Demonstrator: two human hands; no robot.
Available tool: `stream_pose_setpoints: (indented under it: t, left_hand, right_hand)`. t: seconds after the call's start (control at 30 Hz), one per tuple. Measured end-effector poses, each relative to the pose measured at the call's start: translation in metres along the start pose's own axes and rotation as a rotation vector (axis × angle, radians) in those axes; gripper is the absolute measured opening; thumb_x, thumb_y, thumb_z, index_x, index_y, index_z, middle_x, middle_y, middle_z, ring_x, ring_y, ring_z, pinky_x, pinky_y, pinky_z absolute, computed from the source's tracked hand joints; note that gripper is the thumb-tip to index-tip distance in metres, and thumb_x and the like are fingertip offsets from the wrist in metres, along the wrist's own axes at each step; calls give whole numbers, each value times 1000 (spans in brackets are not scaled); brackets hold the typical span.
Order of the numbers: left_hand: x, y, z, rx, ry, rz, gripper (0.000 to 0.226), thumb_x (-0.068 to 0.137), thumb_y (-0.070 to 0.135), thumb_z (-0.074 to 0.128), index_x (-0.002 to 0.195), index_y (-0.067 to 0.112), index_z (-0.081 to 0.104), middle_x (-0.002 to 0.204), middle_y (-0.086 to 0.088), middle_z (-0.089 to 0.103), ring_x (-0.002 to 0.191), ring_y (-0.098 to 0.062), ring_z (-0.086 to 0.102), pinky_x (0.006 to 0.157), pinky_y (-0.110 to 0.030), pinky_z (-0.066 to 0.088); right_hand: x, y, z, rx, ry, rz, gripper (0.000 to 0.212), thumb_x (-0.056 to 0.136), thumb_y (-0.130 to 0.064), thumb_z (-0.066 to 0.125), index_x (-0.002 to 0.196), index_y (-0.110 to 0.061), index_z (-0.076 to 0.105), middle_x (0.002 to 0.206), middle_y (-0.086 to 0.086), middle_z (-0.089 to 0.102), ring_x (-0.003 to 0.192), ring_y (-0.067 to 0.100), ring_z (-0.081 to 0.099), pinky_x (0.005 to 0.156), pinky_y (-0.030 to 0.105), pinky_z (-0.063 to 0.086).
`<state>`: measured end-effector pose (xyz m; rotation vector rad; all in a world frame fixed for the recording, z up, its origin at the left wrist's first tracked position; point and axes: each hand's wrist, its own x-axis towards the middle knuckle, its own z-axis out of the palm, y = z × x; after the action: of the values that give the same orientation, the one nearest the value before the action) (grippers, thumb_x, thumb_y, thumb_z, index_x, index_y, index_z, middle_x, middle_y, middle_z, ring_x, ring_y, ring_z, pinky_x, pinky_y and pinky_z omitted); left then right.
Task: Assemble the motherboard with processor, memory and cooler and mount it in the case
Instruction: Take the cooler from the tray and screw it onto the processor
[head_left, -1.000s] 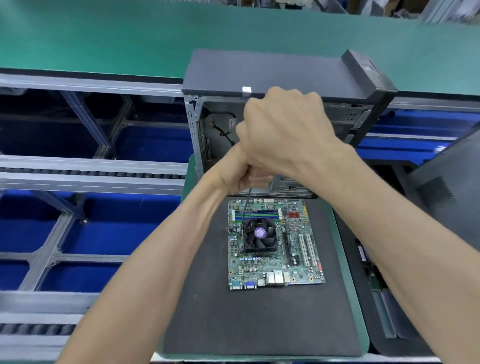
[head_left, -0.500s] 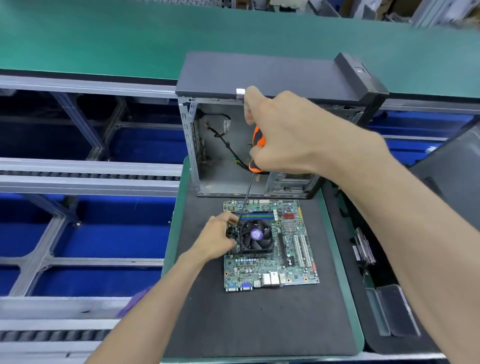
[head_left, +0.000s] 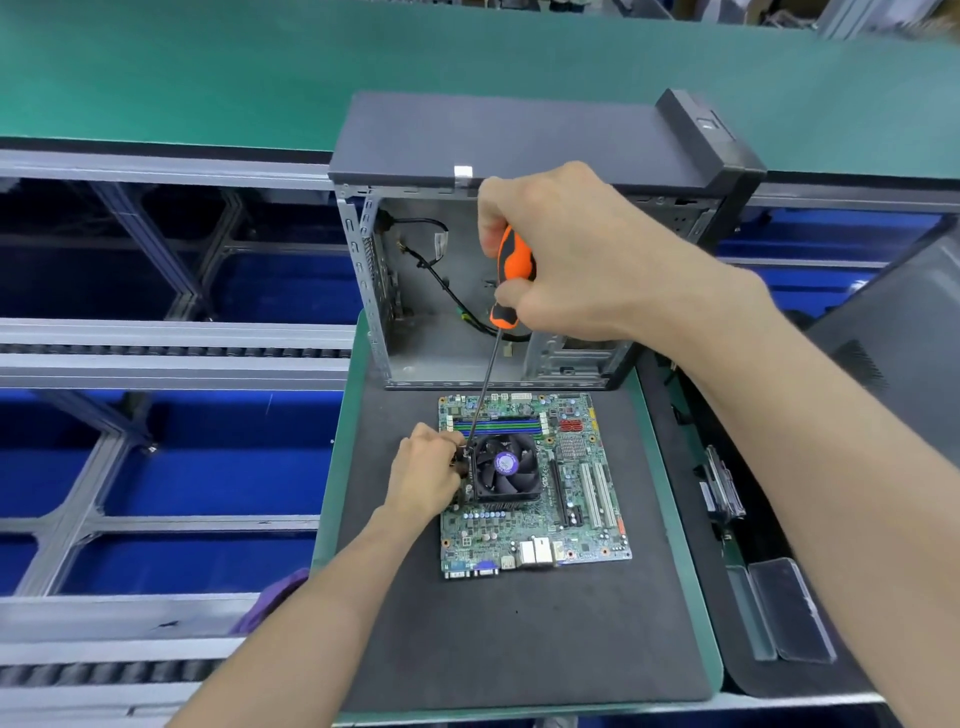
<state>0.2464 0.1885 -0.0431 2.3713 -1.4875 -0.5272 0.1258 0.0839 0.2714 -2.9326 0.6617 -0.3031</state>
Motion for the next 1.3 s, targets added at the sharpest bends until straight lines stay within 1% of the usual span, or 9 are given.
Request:
stream_pose_setpoints:
  t: [0.1,0.2,0.33,0.47,0.6,0.7,0.83,1.07,1.3]
  left_hand:
    - [-2,0,0,15,21,18,40,76,-7,54,103,20,65,104,-17,59,103,-38,52,75,-34,41]
    - [1,-5,1,-47,-20,-28,34,88,5,62,115,25,67,114,-12,53,104,-37,54,87,-38,49]
    - [1,-8,2,-130,5,-42,19,91,18,70,105,29,72,102,-3,48,99,-33,58,86,-36,51]
    - [0,-7,-1,-178,-8,-30,15,88,22,75,101,28,73,101,-4,51,97,-33,60,87,-35,51]
    - [-17,-14,-14,-295,96,-31,34,78,12,77,99,36,65,95,15,52,86,-5,58,79,-19,45]
    - [-41,-24,-9,-364,43,58,30,76,10,75,82,36,62,84,17,58,81,-2,56,69,-16,42]
    - [-52,-18,4,-314,-79,96,14,86,23,74,82,29,62,80,18,58,83,-6,55,76,-28,46]
    - [-51,-1,14,-94,50,82,12,92,26,67,89,21,57,89,6,60,91,-21,56,66,-32,36]
    - [-69,15,9,159,263,74,38,55,3,87,80,23,66,63,5,63,52,-23,57,41,-29,38]
  right_hand:
    - [3,-2,7,-60,30,-9,17,81,-24,63,91,-21,50,80,0,50,77,27,52,65,35,41]
    - [6,-8,12,-205,86,5,22,87,-36,58,93,-15,53,74,-1,35,75,34,46,63,39,36]
    - [13,-6,7,-107,14,-45,20,74,-20,60,93,-15,57,83,3,52,80,32,55,64,36,46]
    - [19,-11,16,-37,17,-51,18,75,-19,61,92,-18,57,82,0,54,81,27,52,62,32,40]
    - [18,-8,21,-69,59,-22,20,80,-28,57,95,-15,51,84,6,50,84,38,52,71,42,49]
    - [10,0,14,-11,82,2,17,78,-22,59,92,-16,53,78,4,57,78,29,49,69,38,44]
    - [-1,1,8,80,145,48,19,74,-15,61,89,-20,50,71,-4,59,72,22,46,77,42,48]
    - [-18,-1,1,132,182,74,20,71,-16,61,87,-21,49,69,-6,61,69,3,44,72,41,49]
    - [-31,-1,0,153,190,70,20,72,-15,63,86,-20,50,66,-10,59,68,1,44,71,39,48]
